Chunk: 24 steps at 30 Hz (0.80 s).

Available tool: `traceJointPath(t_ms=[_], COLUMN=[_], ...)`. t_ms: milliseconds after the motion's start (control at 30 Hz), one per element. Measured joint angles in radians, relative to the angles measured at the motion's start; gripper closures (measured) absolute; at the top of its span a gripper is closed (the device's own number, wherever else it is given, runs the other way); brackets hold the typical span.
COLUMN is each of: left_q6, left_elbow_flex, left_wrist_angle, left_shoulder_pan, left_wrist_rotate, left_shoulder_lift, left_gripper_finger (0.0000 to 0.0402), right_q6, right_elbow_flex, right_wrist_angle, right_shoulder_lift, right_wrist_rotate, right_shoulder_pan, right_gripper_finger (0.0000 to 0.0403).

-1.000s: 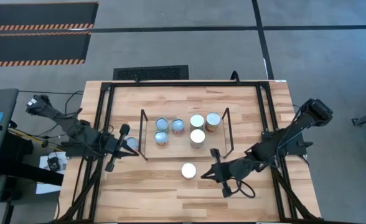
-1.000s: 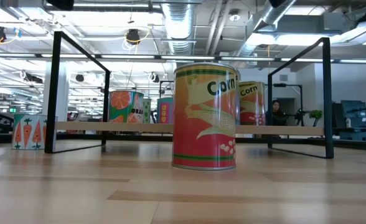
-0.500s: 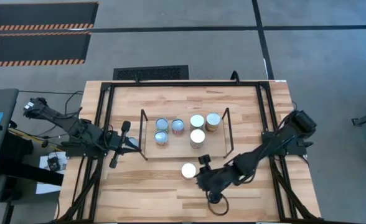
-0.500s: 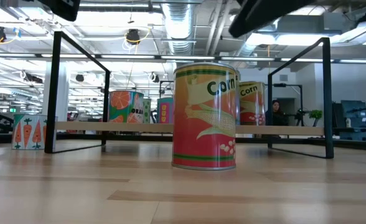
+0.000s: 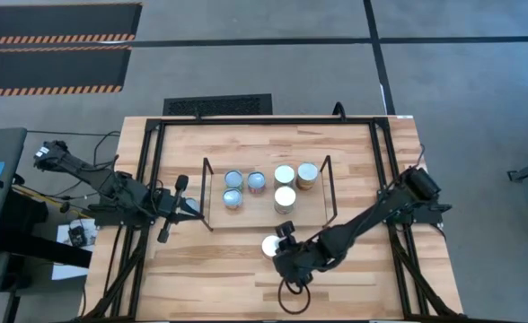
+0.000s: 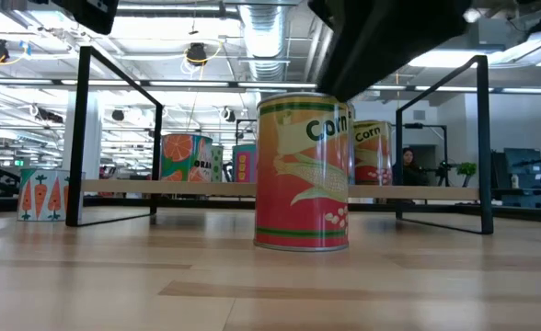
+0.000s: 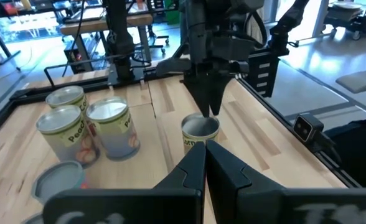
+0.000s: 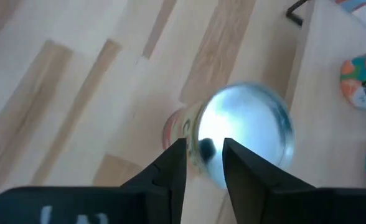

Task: Pick and place cans onto a shelf
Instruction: Put the large canned corn on the shelf aligned with the other canned corn

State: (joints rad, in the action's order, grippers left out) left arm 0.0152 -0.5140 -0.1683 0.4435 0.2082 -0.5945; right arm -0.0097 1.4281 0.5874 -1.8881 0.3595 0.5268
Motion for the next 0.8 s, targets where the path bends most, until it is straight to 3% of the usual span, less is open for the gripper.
traceJointPath(t_ms=[800], left_q6=[0.007], left_elbow_flex=[0.0], left_wrist_angle=[-0.004], left_shoulder_pan=[0.0], left_wrist_rotate=[0.0], left_shoulder_lift=[0.0], left_gripper_finger=[0.04], right_q6=[-0.051], right_elbow_flex=[0.0], right_wrist_angle=[0.013], right_shoulder_lift=[0.001], right_wrist_rotate=[-0.106], right_shoulder_pan=[-0.06], right_gripper_finger=[0.0281])
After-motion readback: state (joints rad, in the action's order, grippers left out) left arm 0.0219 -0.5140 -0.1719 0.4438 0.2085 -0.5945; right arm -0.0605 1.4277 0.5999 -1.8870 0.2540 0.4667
